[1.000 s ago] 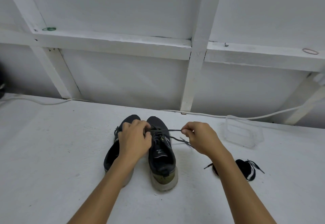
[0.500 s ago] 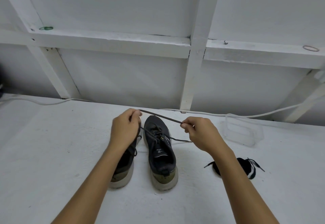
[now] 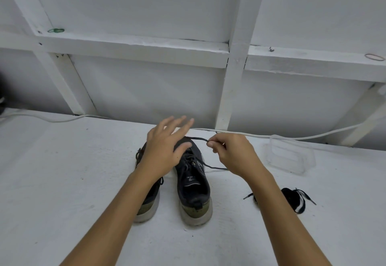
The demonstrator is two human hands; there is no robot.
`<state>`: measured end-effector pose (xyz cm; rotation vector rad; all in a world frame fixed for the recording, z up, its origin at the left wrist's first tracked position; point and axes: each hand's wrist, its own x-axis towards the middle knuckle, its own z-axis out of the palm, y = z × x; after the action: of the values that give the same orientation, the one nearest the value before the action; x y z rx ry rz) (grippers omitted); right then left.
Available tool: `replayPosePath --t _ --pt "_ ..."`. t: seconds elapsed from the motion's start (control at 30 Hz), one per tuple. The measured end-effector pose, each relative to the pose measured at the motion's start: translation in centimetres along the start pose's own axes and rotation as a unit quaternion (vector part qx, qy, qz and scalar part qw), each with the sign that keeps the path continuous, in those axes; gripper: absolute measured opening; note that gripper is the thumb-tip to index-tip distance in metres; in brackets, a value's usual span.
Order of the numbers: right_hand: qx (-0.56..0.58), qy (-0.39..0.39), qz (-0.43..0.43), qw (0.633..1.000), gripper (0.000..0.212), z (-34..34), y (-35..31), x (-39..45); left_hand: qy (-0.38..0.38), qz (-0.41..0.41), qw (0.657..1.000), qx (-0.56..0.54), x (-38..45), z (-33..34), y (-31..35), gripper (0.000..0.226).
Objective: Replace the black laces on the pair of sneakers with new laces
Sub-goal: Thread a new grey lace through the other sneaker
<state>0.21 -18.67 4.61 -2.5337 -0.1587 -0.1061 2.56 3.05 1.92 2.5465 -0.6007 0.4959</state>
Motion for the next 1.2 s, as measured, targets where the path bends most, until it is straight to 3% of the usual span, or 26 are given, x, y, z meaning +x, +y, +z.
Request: replayPosePath --t 0.2,0.47,0.57,0.63,0.73,0.87,0.93,1.1,1.2 --pt "-0.009 -0.005 0.007 1.0 0.017 0.1 -0.4 0.0 0.003 0.004 1.0 -0.007 0.7 0.8 1.1 0.015" --pt "-0.011 -0.035 0.101 0.994 0.019 2.4 1.7 -1.1 0.008 -0.127 0.99 0.065 -0.1 0.4 0.0 0.015" --pt "0.015 0.018 0.149 0.989 0.02 3.7 2.1 -1.4 0.041 -0.178 0.983 0.019 -1.1 0.8 0.4 0.015" --pt "0.085 0.035 0.18 0.979 0.019 4.3 2.5 -1.8 0.018 -0.199 0.978 -0.061 -2.0 1.1 1.0 0.008" --pt "0.272 0.036 0.251 0.929 0.014 5.0 2.8 -2.4 -0.085 -0.236 0.96 -0.123 -3.0 1.8 2.1 0.027" --pt "0.444 0.018 0.302 0.844 0.007 5.9 2.4 -3.1 -0.118 -0.266 0.947 -0.138 -3.4 2.5 2.6 0.031" --pt "0.483 0.016 0.301 0.822 0.007 6.3 2.1 -3.4 -0.144 -0.272 0.94 -0.147 -3.4 2.7 2.8 0.027" --pt "0.475 0.007 0.257 0.841 0.01 7.3 1.8 -3.7 -0.155 -0.335 0.892 -0.261 -3.9 3.0 3.0 0.015" --pt "0.45 0.013 0.239 0.86 0.011 7.5 1.8 -3.6 -0.161 -0.352 0.875 -0.29 -4.4 3.1 3.0 0.02"
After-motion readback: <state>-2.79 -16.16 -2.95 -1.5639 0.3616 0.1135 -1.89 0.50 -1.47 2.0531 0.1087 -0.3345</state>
